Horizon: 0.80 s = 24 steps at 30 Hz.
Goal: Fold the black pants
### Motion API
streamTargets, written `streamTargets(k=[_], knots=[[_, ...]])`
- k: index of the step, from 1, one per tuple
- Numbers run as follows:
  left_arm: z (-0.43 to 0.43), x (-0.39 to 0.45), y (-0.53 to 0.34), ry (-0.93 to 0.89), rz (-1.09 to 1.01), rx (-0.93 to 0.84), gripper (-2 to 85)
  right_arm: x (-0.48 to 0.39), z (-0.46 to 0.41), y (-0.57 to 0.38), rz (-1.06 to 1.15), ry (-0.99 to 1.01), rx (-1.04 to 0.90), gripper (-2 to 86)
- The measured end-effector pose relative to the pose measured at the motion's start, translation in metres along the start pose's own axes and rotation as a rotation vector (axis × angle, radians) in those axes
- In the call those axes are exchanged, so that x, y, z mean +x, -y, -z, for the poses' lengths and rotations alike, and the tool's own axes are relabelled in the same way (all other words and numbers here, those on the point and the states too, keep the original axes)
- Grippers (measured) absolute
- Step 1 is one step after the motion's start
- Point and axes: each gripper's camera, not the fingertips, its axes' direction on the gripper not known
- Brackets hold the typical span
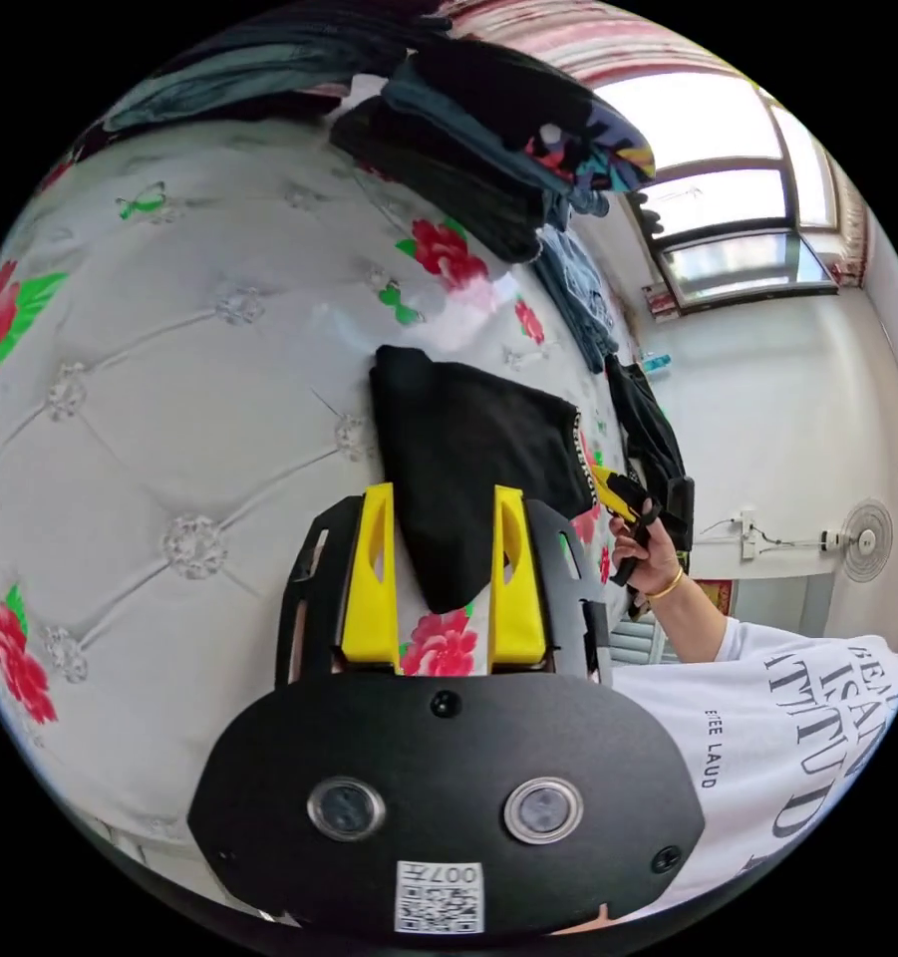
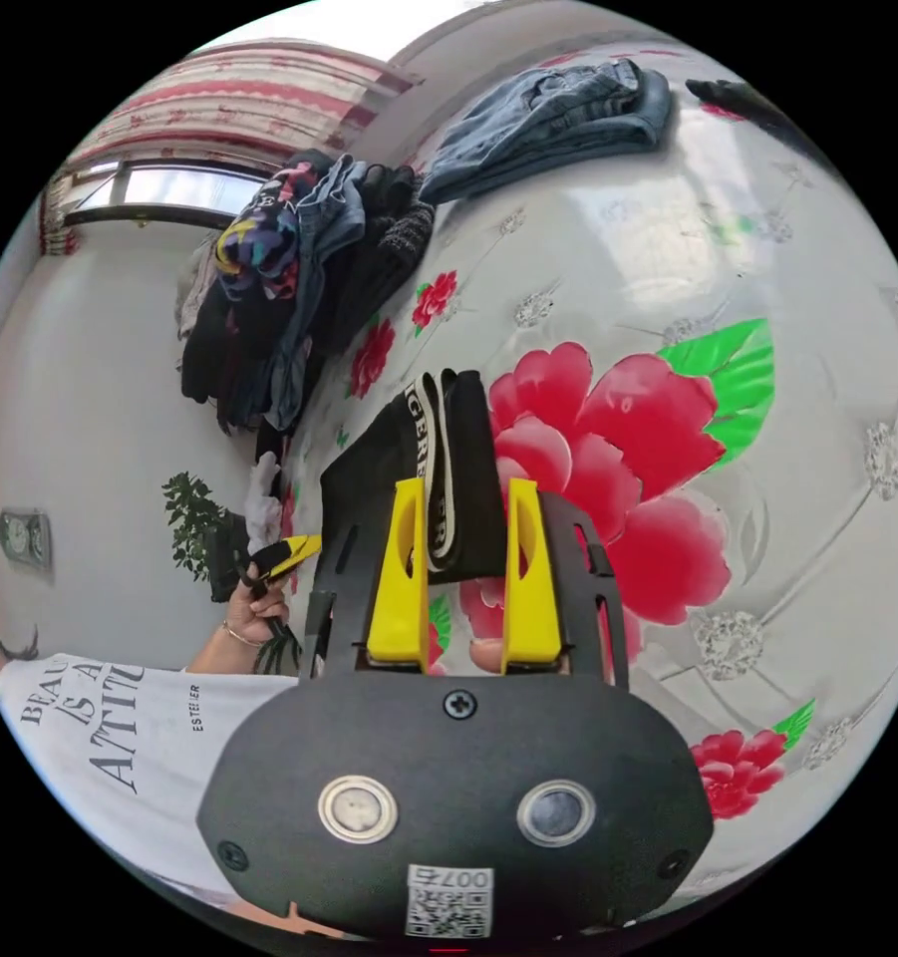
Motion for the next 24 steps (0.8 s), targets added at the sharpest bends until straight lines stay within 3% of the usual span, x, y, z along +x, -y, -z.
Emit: streamTargets(k=[5,9,16,21,24], knots=[[-0.051,0.023,0.034,0.070,-0.065,-0.085,4.6,-0.011,0.003,0.019,0.046,-0.019,-0.094,2.8],[-0.062,0.074,0.080,0.016,-0.244,-0.064,3.8,-0.012,0.056,0.037,0.048,0.133,0.039,0.8],[-0.082,0.196,0.196,-0.022,-0.577,0.032,3.7,-0.043,0.173,0.105,0.180,0.110,0.326,0.5],[-0.117,0.273,0.291,0.194,-0.647,0.181,4.7,-0.063,0.244,0.167,0.163,-0.084,0.623,2.7],[-0.151,0.259,0.298,0.283,-0.570,0.159,6.2,-0.054,0.242,0.182,0.100,-0.199,0.595,4.2]])
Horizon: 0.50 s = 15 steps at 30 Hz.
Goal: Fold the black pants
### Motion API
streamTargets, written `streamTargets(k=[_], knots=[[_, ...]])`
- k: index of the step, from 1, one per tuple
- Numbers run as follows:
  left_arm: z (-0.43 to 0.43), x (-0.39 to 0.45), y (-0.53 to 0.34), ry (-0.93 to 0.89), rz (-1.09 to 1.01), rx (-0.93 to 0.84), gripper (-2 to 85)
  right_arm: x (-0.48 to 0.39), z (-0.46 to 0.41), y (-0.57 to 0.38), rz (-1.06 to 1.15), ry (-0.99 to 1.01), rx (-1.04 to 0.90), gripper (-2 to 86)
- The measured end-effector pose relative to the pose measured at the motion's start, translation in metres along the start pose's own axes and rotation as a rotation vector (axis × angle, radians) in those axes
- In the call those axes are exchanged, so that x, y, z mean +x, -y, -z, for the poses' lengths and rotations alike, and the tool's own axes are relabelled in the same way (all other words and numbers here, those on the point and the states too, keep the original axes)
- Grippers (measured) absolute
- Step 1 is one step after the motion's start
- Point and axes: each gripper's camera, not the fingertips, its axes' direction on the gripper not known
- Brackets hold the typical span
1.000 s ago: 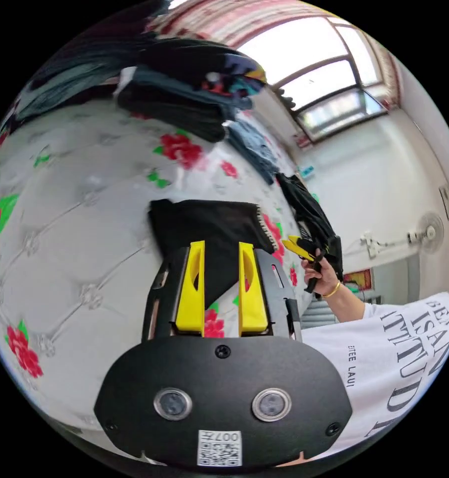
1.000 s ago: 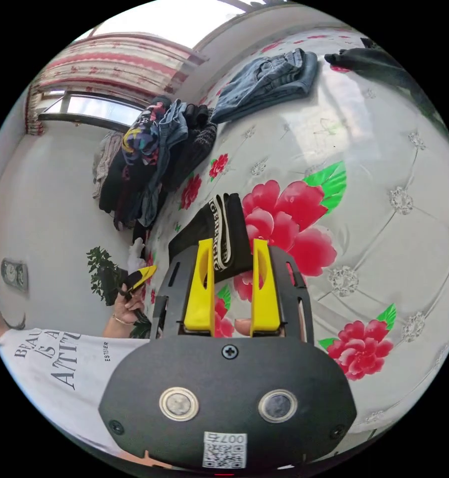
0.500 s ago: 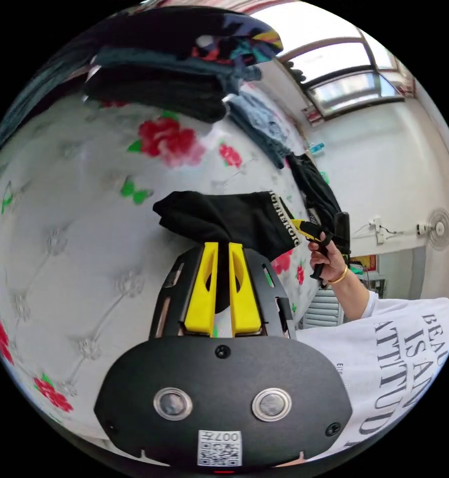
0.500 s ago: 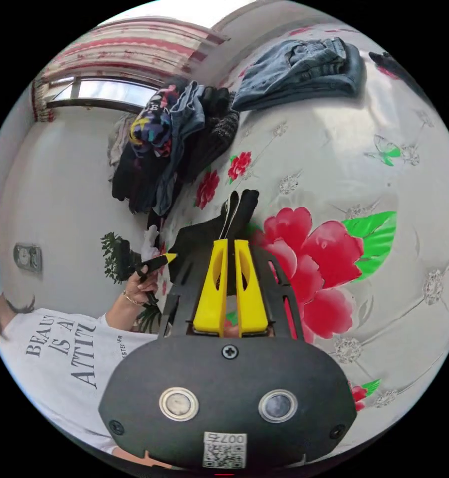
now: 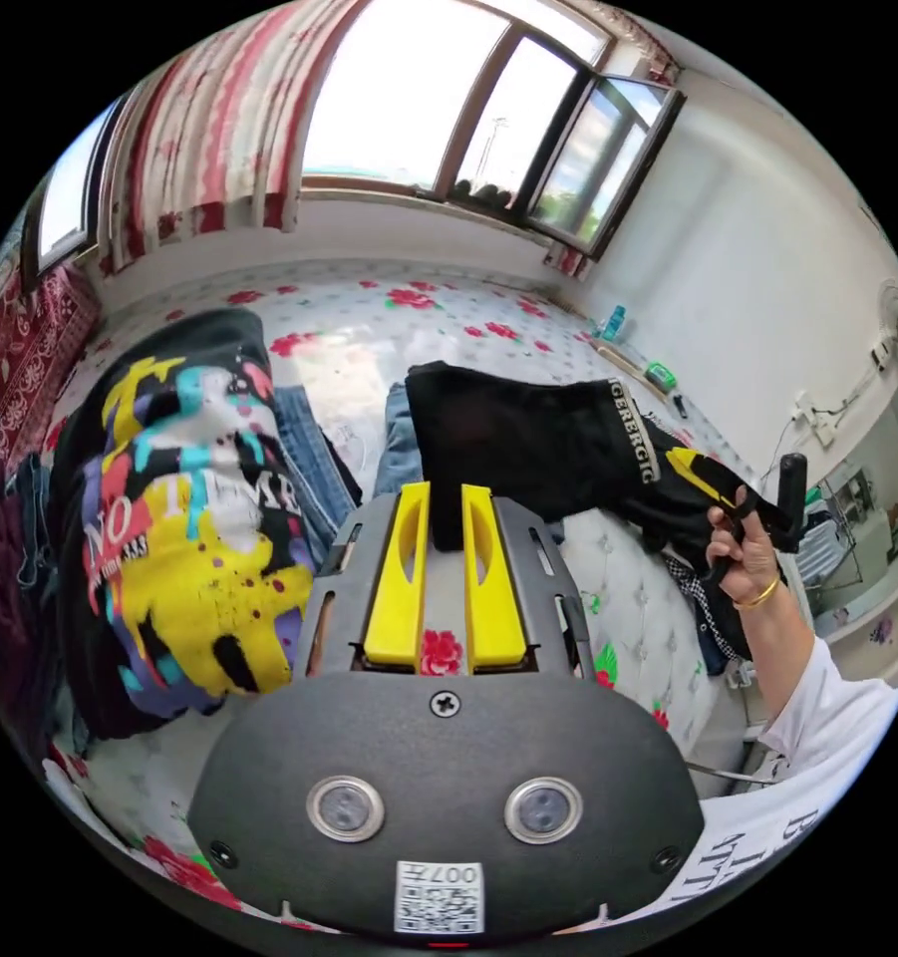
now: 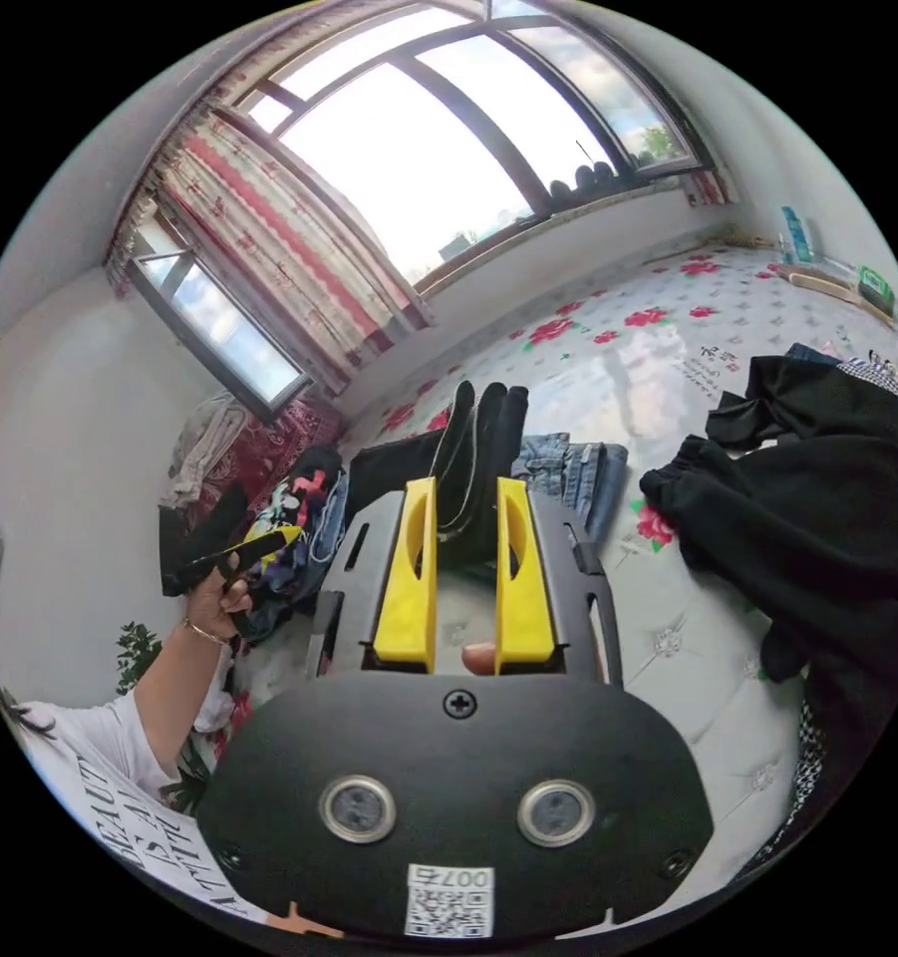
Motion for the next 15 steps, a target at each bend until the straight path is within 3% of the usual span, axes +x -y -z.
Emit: streamTargets(k=[4,8,15], knots=[[-0.046,0.001,-0.078,-0.014,-0.003,-0.115,6.5,0.020,-0.009,-0.048,0.006,-0.065,-0.114,5.2],[-0.064,0.004,-0.196,0.046,0.008,-0.292,6.3,0.043,0.019,-0.127,0.009,-0.272,-0.218,6.1],[-0.020,0.005,-0.331,0.138,0.181,-0.400,3.6,0.078,0.153,-0.139,0.006,-0.832,-0.053,8.9]])
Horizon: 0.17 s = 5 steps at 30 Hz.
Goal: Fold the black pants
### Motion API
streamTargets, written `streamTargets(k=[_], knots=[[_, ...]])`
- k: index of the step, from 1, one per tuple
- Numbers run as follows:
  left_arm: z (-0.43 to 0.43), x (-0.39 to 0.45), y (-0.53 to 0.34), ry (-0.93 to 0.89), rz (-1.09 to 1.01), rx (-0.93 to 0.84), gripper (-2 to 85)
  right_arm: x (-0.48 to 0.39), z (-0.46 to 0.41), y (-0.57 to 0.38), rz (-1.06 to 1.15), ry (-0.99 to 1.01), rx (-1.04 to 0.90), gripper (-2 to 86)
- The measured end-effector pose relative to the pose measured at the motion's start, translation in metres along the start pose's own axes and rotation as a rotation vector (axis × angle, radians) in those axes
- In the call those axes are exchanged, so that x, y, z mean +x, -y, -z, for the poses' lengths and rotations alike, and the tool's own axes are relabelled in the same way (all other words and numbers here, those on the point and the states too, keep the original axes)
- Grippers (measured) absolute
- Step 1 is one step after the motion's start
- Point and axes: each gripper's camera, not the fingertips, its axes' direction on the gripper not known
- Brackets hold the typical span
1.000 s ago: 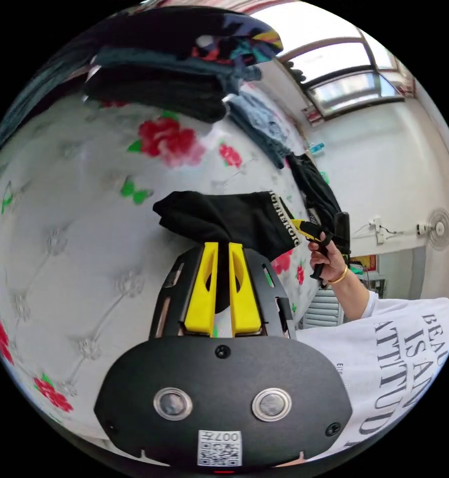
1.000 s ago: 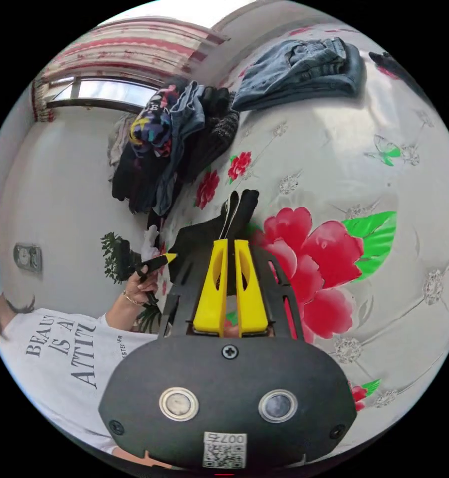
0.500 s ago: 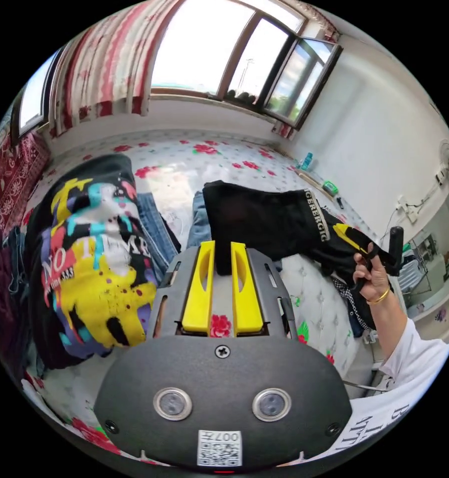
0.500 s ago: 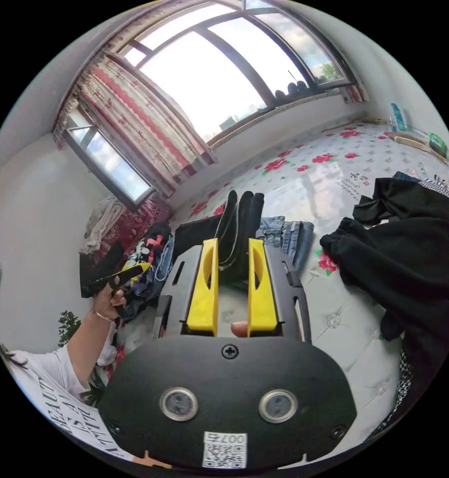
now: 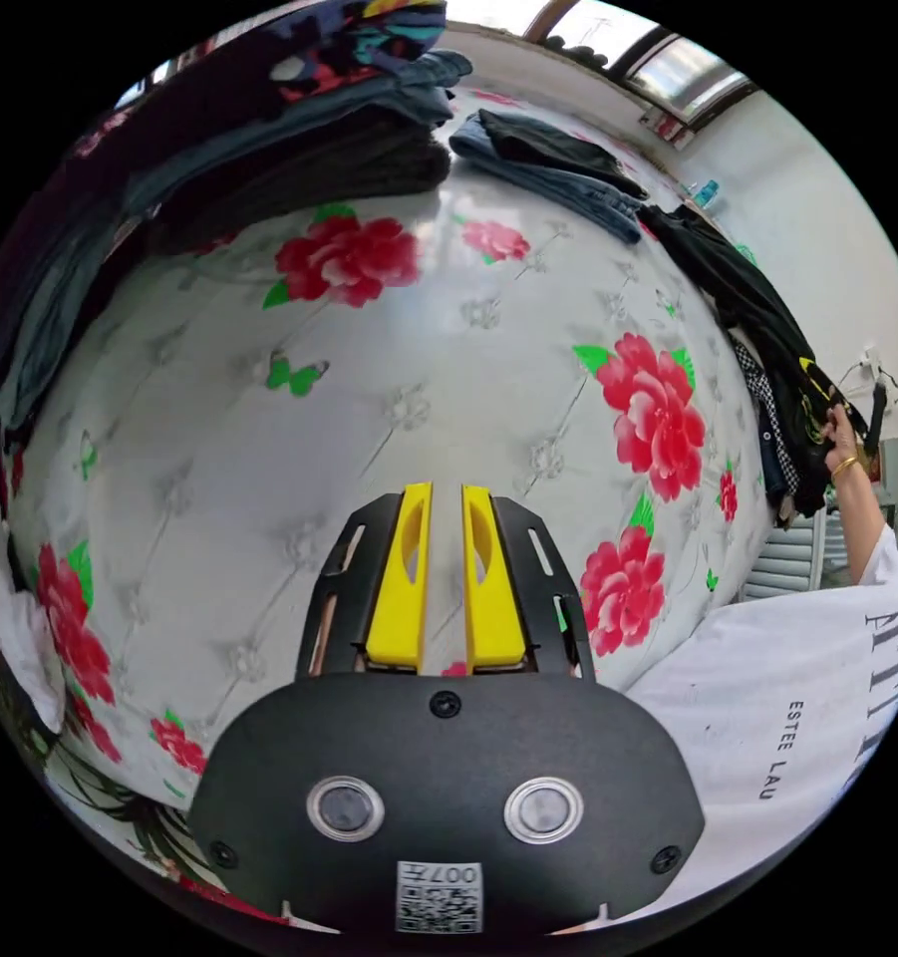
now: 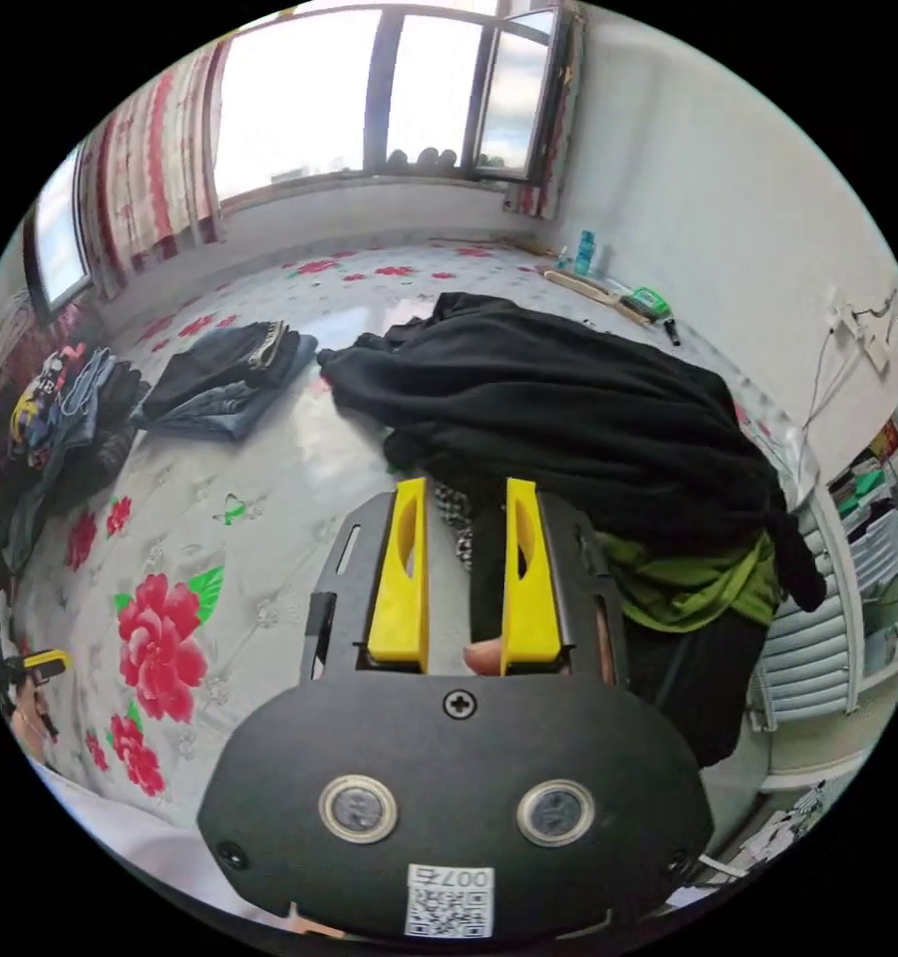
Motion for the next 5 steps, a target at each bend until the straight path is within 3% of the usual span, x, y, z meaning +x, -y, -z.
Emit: streamTargets(k=[4,5], knots=[[0.010,-0.011,-0.034,0.019,0.114,0.051,0.6,0.055,-0.011,0.020,-0.096,-0.136,-0.068,8.8],[0.011,-0.013,-0.039,-0.004,0.135,0.054,0.3,0.067,-0.030,0.023,-0.118,-0.132,-0.181,8.3]])
